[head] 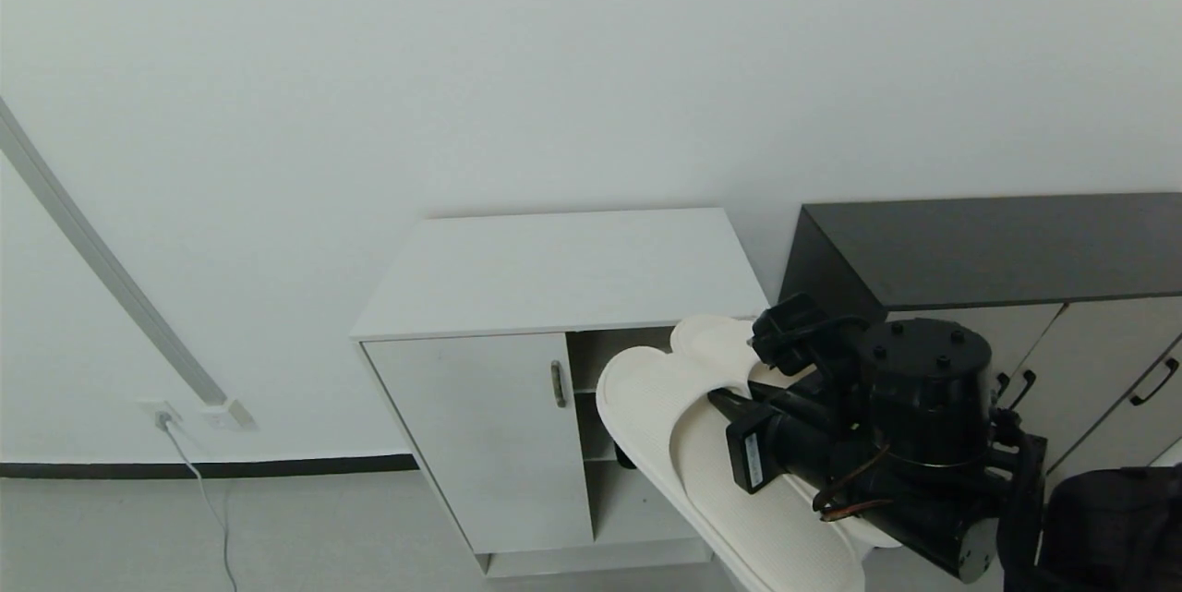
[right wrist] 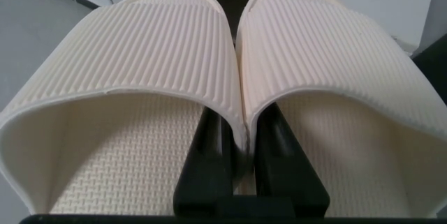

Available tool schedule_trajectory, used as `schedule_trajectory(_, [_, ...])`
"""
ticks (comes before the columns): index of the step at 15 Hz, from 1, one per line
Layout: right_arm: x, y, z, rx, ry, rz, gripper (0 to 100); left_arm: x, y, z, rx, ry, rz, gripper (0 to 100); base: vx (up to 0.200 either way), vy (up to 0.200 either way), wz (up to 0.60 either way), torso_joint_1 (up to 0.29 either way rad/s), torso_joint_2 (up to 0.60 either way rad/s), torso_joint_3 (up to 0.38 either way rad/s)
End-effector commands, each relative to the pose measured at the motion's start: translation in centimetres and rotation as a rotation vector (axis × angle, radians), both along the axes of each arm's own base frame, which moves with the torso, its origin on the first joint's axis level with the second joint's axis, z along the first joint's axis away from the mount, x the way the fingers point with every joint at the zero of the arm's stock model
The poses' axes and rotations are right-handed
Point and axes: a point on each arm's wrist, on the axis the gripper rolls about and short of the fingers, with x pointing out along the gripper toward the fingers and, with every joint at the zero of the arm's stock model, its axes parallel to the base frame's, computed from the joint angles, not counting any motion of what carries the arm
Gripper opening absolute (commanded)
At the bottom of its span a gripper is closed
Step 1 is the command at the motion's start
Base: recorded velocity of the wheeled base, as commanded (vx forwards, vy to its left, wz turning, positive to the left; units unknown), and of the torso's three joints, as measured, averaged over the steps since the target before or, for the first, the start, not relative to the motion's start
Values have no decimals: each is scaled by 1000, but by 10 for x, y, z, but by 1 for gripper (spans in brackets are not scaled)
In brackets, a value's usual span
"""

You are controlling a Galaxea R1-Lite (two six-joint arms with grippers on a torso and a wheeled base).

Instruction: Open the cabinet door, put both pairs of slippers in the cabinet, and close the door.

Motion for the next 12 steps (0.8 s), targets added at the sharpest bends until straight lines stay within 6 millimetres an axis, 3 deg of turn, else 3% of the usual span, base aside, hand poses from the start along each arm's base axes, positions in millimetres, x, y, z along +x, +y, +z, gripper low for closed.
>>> schedule_trajectory(1, [-1, 2, -5, -10, 10, 9, 0, 0, 0, 0, 0, 0, 0, 0, 0, 0, 0, -139, 290, 159])
schedule_trajectory(12, [-1, 3, -6, -14, 13, 9, 0, 0, 0, 0, -2, 0, 0, 0, 0, 0, 0, -157, 345, 194])
